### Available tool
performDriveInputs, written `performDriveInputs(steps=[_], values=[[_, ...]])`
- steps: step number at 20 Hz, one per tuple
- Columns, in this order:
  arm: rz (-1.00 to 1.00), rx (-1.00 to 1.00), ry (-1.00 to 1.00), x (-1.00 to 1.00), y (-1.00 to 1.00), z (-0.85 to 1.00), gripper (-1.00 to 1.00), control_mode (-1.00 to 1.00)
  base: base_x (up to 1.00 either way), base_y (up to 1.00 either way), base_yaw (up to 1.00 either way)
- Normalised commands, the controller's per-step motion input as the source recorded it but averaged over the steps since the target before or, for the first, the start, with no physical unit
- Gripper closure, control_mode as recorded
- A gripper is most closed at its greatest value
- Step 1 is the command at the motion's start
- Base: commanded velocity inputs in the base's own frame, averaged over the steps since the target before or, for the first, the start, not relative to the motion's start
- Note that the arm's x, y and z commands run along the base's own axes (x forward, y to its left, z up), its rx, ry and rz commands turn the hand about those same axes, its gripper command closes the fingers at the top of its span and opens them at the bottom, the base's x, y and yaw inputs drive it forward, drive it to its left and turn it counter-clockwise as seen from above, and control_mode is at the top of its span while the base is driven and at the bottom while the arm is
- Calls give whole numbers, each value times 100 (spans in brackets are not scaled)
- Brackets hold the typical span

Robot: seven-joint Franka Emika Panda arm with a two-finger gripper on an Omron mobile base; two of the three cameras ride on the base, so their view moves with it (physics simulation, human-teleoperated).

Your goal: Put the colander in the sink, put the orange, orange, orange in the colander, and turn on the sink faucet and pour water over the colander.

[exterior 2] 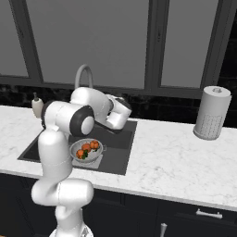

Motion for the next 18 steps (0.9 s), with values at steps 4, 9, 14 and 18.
performDriveInputs(steps=[4, 9, 14, 18], values=[[0, 0, 0, 0, 9, -18, -100, -100, 0, 0, 0], [0, 0, 0, 1, 11, -8, -100, -100, 0, 0, 0], [0, 0, -1, 23, 21, -24, -100, -100, 0, 0, 0], [0, 0, -4, 17, 2, -46, -100, -100, 0, 0, 0]])
